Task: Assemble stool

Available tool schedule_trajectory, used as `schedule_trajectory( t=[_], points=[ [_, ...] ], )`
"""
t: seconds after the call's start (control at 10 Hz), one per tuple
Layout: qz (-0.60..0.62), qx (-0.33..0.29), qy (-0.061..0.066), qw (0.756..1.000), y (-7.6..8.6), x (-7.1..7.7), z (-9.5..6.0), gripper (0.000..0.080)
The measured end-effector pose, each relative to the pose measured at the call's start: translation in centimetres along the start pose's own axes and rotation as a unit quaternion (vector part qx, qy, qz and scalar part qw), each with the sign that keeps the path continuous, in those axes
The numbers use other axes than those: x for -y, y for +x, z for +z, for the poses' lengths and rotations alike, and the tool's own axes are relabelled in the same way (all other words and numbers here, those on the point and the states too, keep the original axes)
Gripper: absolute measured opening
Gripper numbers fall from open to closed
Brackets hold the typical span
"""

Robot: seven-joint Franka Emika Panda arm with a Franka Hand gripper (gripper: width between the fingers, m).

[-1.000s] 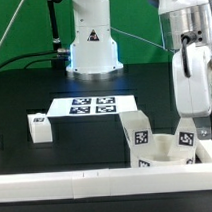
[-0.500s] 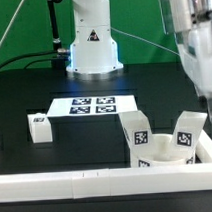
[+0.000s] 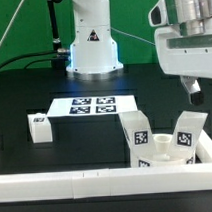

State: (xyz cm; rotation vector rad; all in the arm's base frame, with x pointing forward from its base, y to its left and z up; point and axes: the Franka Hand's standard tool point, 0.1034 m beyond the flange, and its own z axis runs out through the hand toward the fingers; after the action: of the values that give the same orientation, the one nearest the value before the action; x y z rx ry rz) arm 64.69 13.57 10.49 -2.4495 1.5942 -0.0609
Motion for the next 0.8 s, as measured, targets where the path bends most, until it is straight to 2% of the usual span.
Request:
schedule_trajectory(
  t=[0.1,0.2,0.4,0.7,0.8],
  points=[
    [-0.086,0.0,-0.009,0.996,0.1,-0.2,-0.2,0.0649],
    [-0.186,0.0,-0.022,0.982,0.1,-0.3,-0.9,0.0649],
    [-0.367,0.001,-0.027,0.93,0.7,-0.6,-0.8,0.0649],
    [-0.443,0.003,-0.03,0.896,0.9,-0.9,-0.6,0.0649],
    [-0.484,0.002,-0.033,0.875,1.2,-1.0,-0.6,0.0649]
  ],
)
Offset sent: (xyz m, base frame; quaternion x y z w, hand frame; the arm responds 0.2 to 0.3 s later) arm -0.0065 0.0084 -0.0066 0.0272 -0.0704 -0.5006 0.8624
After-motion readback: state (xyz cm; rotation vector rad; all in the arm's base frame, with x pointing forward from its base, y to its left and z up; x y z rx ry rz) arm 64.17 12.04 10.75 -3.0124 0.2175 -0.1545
